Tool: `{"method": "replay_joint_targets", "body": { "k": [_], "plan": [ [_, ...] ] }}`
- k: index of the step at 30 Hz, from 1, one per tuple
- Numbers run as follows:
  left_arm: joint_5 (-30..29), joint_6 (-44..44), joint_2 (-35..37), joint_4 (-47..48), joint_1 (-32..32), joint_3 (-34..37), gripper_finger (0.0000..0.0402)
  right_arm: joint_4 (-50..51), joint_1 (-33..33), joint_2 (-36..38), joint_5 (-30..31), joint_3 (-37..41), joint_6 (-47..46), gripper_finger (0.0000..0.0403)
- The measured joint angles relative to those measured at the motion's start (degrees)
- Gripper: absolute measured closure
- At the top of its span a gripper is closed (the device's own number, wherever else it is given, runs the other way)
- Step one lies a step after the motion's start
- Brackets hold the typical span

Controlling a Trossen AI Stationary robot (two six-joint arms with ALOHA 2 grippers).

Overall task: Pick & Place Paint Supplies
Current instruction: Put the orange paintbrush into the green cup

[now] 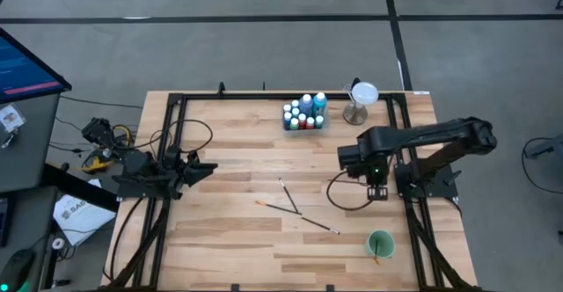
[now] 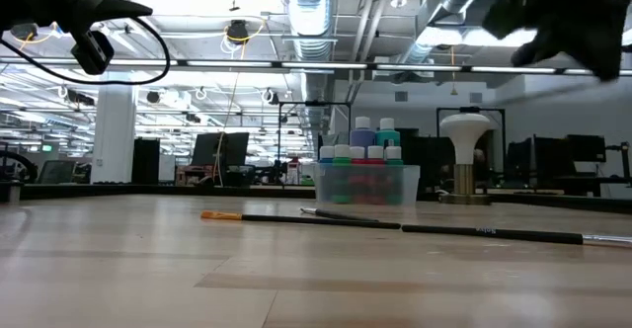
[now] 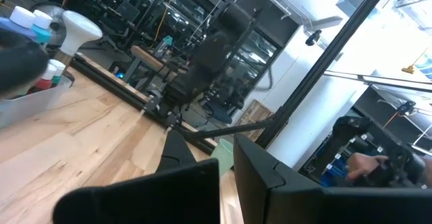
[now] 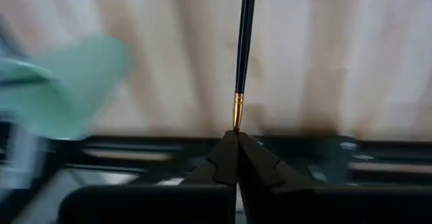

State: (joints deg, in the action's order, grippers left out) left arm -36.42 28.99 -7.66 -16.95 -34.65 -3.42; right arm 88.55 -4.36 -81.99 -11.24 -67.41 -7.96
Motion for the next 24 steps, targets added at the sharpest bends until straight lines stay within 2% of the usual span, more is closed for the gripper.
{"method": "replay_joint_targets", "body": {
  "k": [13, 24],
  "plan": [
    [0.00, 0.00, 0.00, -0.25, -0.01, 0.00, 0.0400, 1.01, -8.82, 6.84, -25.95, -11.97, -21.74, 0.0403],
    [0.00, 0.00, 0.00, -0.33, 0.00, 0.00, 0.0400, 0.97, -17.59, 12.65, -38.82, -13.37, -43.01, 0.0403]
  ]
}}
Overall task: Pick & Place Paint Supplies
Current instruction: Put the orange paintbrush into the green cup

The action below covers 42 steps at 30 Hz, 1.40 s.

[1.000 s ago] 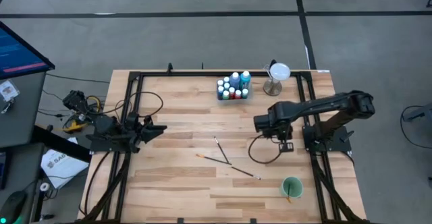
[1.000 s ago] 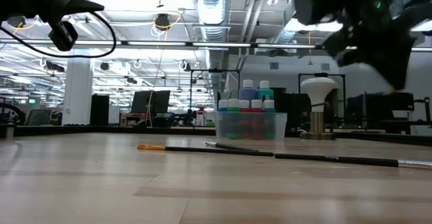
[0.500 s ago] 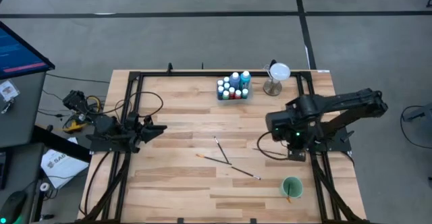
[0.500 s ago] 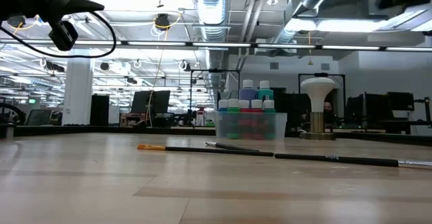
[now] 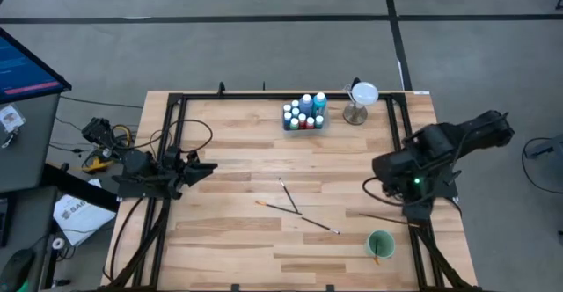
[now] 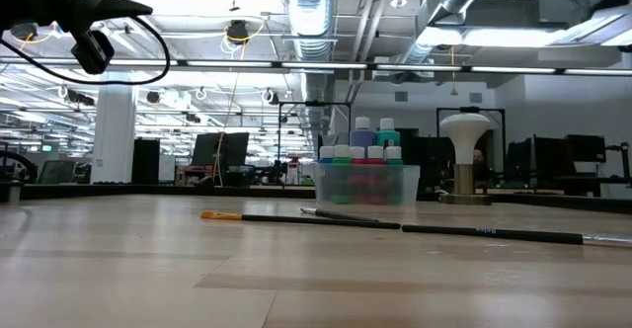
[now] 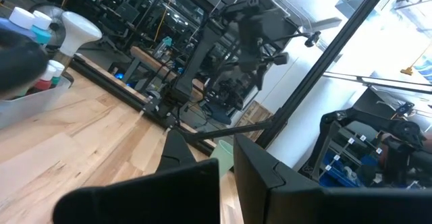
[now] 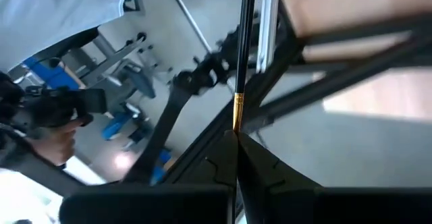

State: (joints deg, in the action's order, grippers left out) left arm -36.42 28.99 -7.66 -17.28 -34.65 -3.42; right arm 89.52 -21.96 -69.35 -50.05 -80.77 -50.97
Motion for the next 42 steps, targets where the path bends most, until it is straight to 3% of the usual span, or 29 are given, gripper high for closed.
{"method": "replay_joint_targets", "body": {
  "k": [11, 23, 30, 42],
  "plan": [
    [0.00, 0.00, 0.00, 0.00, 0.00, 0.00, 0.0400, -2.44, -6.96, 4.55, -3.99, -0.07, -21.10, 0.0403],
    [0.00, 0.00, 0.00, -0.35, -0.01, -0.02, 0.0400, -2.58, -14.05, 3.36, -10.05, -0.07, -35.81, 0.0403],
    [0.00, 0.00, 0.00, -0.42, 0.00, 0.00, 0.0400, -2.79, -16.49, 1.93, -13.30, -0.07, -40.64, 0.0403],
    [0.00, 0.00, 0.00, -0.66, -0.01, 0.00, 0.0400, -3.20, -16.02, -4.04, -16.83, -0.07, -38.29, 0.0403]
  ]
}}
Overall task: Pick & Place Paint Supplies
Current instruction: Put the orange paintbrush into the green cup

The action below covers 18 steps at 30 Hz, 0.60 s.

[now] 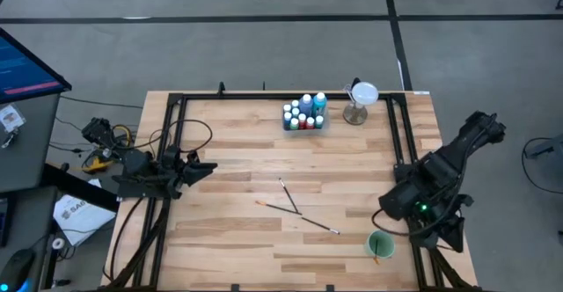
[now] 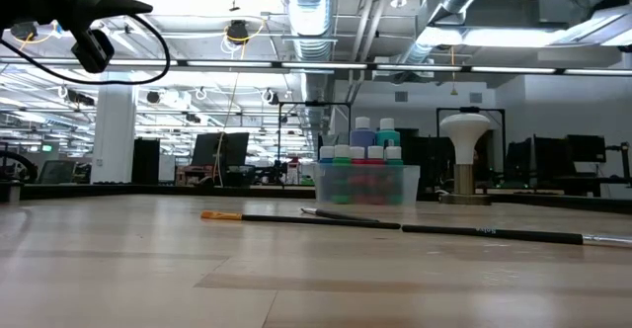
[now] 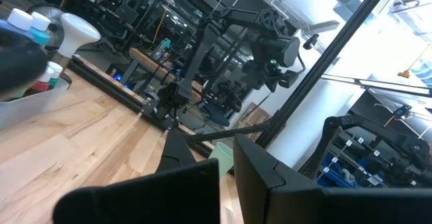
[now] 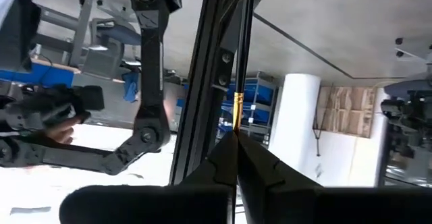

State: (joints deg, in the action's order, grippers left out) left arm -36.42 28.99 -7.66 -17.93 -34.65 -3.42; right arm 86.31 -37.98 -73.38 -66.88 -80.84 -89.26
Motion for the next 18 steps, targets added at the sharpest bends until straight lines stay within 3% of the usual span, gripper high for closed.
{"method": "replay_joint_targets", "body": {
  "k": [10, 18],
  "plan": [
    [0.00, 0.00, 0.00, -0.17, 0.01, 0.00, 0.0400, 0.32, 1.77, -7.60, -0.82, 0.02, 10.39, 0.0403],
    [0.00, 0.00, 0.00, -0.20, 0.02, 0.00, 0.0400, 4.00, 4.69, -9.57, -1.01, 0.02, 19.11, 0.0403]
  ]
}}
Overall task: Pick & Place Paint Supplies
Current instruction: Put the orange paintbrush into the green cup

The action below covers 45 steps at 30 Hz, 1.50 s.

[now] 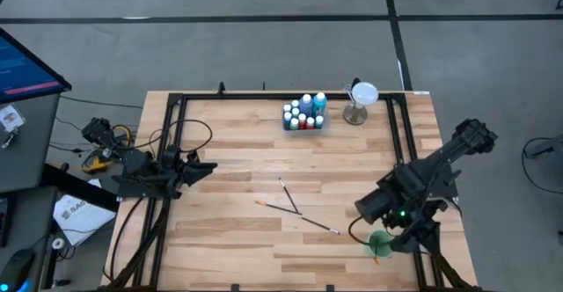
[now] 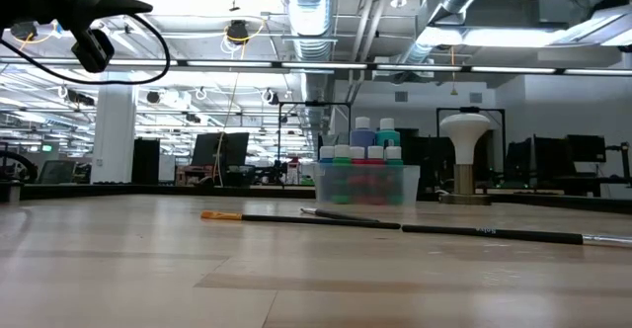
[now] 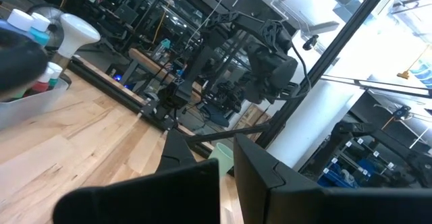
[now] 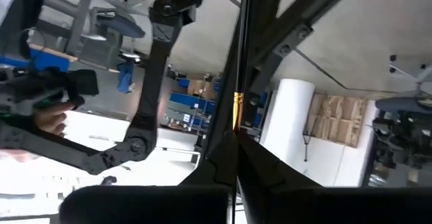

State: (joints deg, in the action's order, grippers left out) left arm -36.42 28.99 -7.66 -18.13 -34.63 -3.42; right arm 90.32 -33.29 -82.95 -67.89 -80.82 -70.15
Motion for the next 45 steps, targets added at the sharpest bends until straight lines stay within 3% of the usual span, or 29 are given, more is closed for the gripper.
{"method": "replay_joint_targets", "body": {
  "k": [14, 26, 37, 45],
  "plan": [
    [0.00, 0.00, -0.33, -0.22, -0.02, 0.00, 0.0400, -0.28, 4.42, 1.73, -0.62, 0.52, 0.61, 0.0403],
    [0.02, 0.00, -0.33, -0.39, -0.02, 0.00, 0.0400, -0.42, 3.75, 1.15, 0.32, 10.64, 1.16, 0.0403],
    [0.00, 0.00, -0.33, -0.42, 0.00, 0.00, 0.0400, -1.04, 4.02, 0.08, 0.45, 11.56, 1.30, 0.0403],
    [0.00, 0.00, -0.33, -0.46, 0.00, 0.00, 0.0400, -0.83, 4.77, -6.18, 0.58, 11.56, 10.71, 0.0403]
  ]
}}
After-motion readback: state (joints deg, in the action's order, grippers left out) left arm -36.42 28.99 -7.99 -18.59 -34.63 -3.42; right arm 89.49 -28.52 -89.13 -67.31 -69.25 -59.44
